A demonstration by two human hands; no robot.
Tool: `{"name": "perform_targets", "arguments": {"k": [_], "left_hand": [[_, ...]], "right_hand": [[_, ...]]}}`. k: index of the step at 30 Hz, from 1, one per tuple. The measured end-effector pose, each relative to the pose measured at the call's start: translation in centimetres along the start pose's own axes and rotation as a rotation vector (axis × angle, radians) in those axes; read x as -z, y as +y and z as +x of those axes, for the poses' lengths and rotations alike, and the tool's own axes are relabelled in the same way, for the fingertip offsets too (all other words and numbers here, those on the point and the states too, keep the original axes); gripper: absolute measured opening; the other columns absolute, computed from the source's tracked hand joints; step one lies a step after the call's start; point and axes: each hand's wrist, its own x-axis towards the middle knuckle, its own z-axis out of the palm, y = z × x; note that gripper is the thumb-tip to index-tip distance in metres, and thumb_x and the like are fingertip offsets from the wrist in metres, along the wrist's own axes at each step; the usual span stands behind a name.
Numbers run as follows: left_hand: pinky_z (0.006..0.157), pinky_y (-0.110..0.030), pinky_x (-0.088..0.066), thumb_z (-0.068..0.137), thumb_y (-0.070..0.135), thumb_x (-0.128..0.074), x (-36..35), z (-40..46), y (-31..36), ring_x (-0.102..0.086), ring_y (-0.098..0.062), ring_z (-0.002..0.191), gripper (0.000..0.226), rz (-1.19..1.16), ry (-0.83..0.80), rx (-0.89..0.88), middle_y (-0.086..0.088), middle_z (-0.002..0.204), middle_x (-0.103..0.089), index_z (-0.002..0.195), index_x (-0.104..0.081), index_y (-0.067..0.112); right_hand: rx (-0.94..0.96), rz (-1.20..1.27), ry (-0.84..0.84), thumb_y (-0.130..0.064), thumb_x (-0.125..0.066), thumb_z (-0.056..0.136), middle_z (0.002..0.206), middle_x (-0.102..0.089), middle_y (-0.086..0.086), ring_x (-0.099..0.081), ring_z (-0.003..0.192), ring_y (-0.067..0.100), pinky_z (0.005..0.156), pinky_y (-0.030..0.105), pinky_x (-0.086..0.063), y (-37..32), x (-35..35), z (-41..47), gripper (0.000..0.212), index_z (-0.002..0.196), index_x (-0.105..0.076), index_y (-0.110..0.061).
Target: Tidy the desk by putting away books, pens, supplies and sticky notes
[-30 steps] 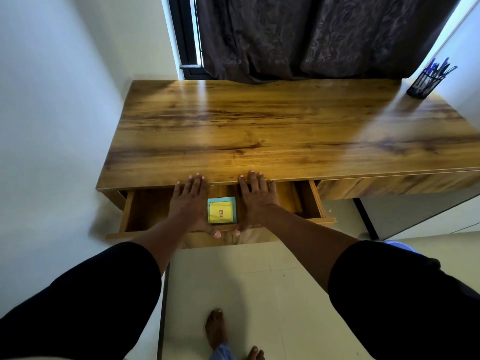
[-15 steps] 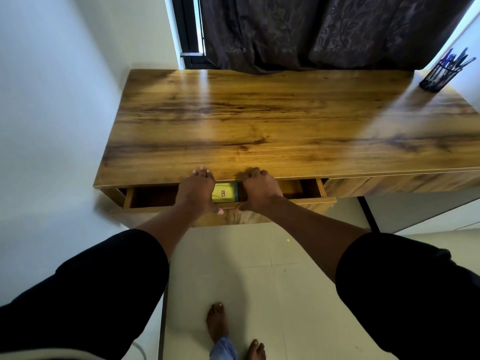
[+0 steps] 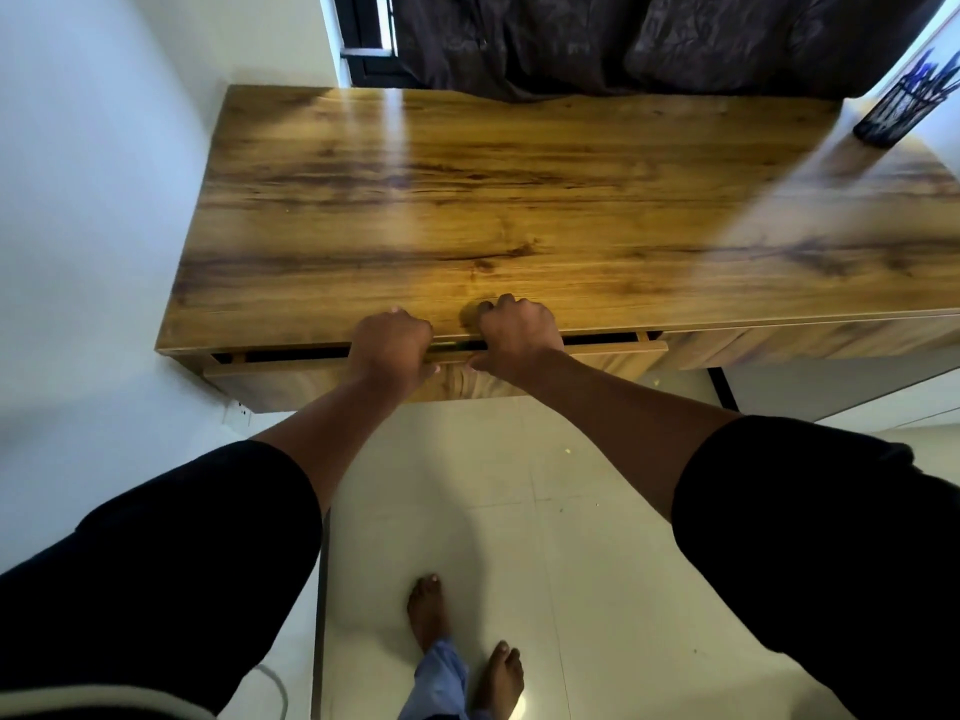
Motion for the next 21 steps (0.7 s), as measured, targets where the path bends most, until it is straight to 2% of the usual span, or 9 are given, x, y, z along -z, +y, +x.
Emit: {"name": "perform_targets", "arguments": {"k": [3,8,11,14,17,19,21], "left_hand": [[0.073,-0.033,-0.049,0.095,0.051,-0.061,-0.4,-0.1,0.2,-0.067,-0.026,0.098,0.041,0.029,0.031,-0.001,-0.009,0.111,-0.069,0.111,-0.070,0.014],[0.064,-0.029,-0.042,0.096,0.045,-0.062,-0.2,0.8,0.3,-0.069,-0.025,0.089,0.031,0.098,0.040,-0.040,-0.005,0.097,-0.072,0.105,-0.070,0.016],[0.059,-0.026,-0.048,0.087,0.044,-0.073,-0.5,1.1,0.2,-0.070,-0.023,0.073,0.028,0.085,0.009,-0.041,-0.004,0.080,-0.073,0.090,-0.074,0.016],[0.052,-0.022,-0.042,0.076,0.045,-0.083,-1.0,1.5,-0.1,-0.068,-0.021,0.060,0.030,0.123,-0.001,-0.052,-0.001,0.065,-0.070,0.074,-0.073,0.017],[0.050,-0.021,-0.040,0.072,0.042,-0.087,-1.4,1.4,0.0,-0.066,-0.019,0.055,0.028,0.122,-0.001,-0.072,0.001,0.060,-0.067,0.069,-0.073,0.018],[0.051,-0.022,-0.042,0.074,0.040,-0.085,-1.0,1.4,0.0,-0.066,-0.019,0.057,0.025,0.125,0.011,-0.082,0.001,0.062,-0.067,0.071,-0.072,0.019],[0.060,-0.026,-0.044,0.087,0.046,-0.069,-0.1,1.6,-0.2,-0.069,-0.022,0.072,0.028,0.096,-0.008,-0.095,-0.002,0.079,-0.072,0.085,-0.072,0.019]], "right_hand": [[-0.003,-0.035,0.040,-0.054,-0.071,0.087,0.108,-0.065,0.011,-0.069,0.090,0.029,0.065,0.034,-0.043,-0.4,-0.5,0.0,0.055,0.121,-0.061,-0.012],[0.021,-0.088,0.043,-0.052,-0.072,0.087,0.101,-0.067,0.011,-0.070,0.082,0.028,0.060,0.032,-0.041,-0.6,-1.0,0.8,0.050,0.116,-0.064,-0.012],[0.029,-0.102,0.048,-0.056,-0.071,0.086,0.101,-0.067,0.011,-0.070,0.082,0.028,0.059,0.032,-0.041,-0.6,-1.3,1.3,0.052,0.114,-0.064,-0.012],[0.036,-0.144,0.060,-0.058,-0.071,0.085,0.098,-0.068,0.010,-0.070,0.078,0.026,0.057,0.030,-0.039,-0.4,-1.9,1.3,0.054,0.113,-0.065,-0.012],[0.031,-0.155,0.068,-0.059,-0.074,0.082,0.094,-0.068,0.010,-0.070,0.075,0.025,0.055,0.029,-0.040,-0.5,-2.3,1.2,0.054,0.110,-0.066,-0.013],[0.013,-0.113,0.078,-0.055,-0.074,0.083,0.097,-0.067,0.011,-0.070,0.077,0.026,0.057,0.030,-0.045,-0.7,-2.4,1.3,0.052,0.111,-0.065,-0.013],[-0.035,-0.054,0.100,-0.051,-0.074,0.083,0.106,-0.065,0.012,-0.068,0.086,0.029,0.063,0.033,-0.050,-0.6,-2.4,1.4,0.051,0.116,-0.062,-0.014]]}}
